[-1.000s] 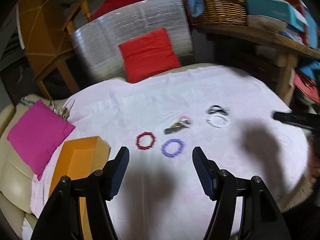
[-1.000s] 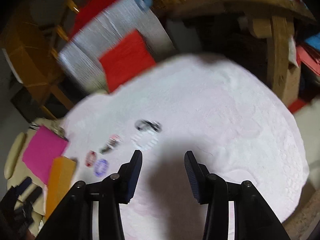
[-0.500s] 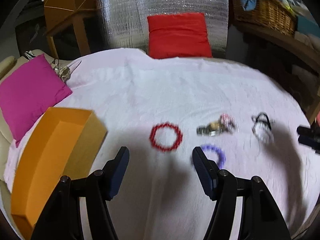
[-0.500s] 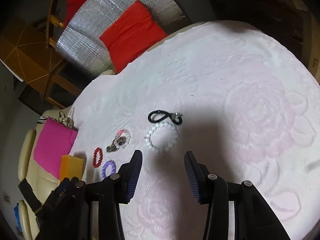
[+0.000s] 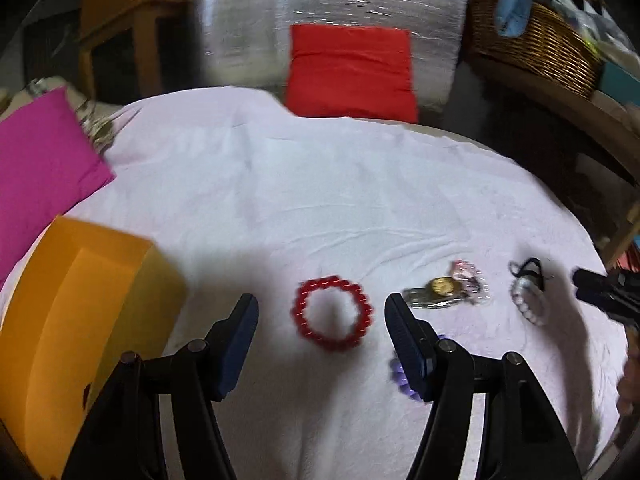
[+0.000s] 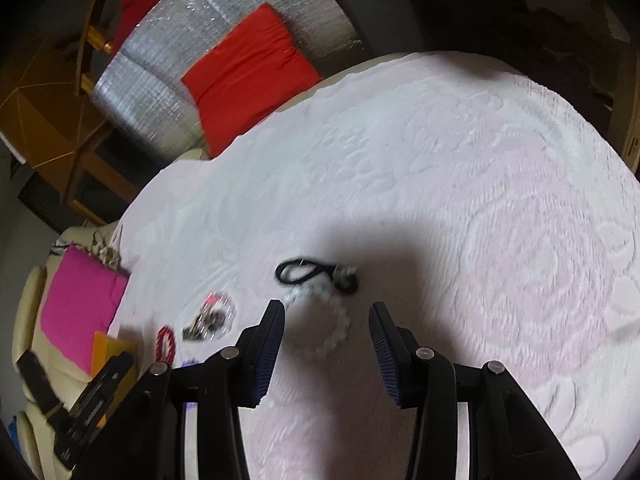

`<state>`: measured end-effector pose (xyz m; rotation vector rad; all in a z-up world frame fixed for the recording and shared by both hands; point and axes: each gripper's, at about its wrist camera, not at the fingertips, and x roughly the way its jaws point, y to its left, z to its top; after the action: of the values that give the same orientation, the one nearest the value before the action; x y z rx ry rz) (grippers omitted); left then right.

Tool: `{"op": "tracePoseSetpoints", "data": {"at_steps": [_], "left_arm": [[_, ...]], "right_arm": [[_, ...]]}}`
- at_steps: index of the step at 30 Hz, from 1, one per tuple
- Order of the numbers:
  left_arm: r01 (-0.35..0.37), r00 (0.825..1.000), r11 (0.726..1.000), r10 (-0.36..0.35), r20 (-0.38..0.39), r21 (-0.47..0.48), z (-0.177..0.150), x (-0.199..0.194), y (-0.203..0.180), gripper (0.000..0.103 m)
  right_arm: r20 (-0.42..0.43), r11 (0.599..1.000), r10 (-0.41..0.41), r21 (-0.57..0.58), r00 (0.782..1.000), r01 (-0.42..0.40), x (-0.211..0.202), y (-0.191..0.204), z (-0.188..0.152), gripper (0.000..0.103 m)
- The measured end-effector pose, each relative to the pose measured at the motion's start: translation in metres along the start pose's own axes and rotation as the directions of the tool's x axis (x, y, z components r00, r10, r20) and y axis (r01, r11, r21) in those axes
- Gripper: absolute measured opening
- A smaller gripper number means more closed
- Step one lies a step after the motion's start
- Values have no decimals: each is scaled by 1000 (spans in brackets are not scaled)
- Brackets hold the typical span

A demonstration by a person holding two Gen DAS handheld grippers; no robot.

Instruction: Organize jewelry

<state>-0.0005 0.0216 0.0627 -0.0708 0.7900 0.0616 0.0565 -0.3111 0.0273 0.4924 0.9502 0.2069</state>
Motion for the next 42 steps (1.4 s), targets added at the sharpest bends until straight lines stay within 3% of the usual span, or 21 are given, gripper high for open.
{"op": "tracePoseSetpoints", "data": {"at_steps": [7,10,15,20,24,26,28,30,34,36,38,42], "left_arm": [[44,999,994,-41,-29,99,1,9,-11,66],[21,999,997,-18,-49,67,3,17,-1,66],[50,997,997,-47,-54,58,2,19,-3,66],[109,993,990,-105,-45,88,2,19,-17,66],[204,979,972,-200,-41,117,6,25,-35,66],[254,967,958,-251,-41,130,9,29,-44,67],[308,951,941,-304,-48,143,12,35,-55,66],[328,945,931,-323,-57,163,15,41,-65,66],[385,923,910,-375,-90,156,23,57,-78,66],[414,909,899,-402,-107,141,25,65,-81,60],[435,899,889,-420,-125,144,26,69,-86,45],[442,895,882,-421,-149,165,27,74,-97,39]], "right_arm": [[-32,999,-42,-35,999,41,20,-4,12,48],[-45,999,-33,-38,998,32,26,-5,14,51],[-48,999,-18,-38,999,16,37,-2,17,51],[-45,998,-2,-57,999,0,51,7,19,56],[-34,997,-10,-73,999,7,58,10,20,56],[-31,998,-8,-65,999,6,60,10,21,50],[-36,998,-6,-68,999,4,63,11,23,28],[-53,997,-8,-71,999,4,68,12,22,18],[-50,997,2,-74,999,-6,67,11,21,16],[-47,998,23,-62,999,-26,65,10,21,15],[-38,998,25,-63,999,-28,62,10,21,15],[-35,999,29,-42,999,-31,59,7,20,15]]}}
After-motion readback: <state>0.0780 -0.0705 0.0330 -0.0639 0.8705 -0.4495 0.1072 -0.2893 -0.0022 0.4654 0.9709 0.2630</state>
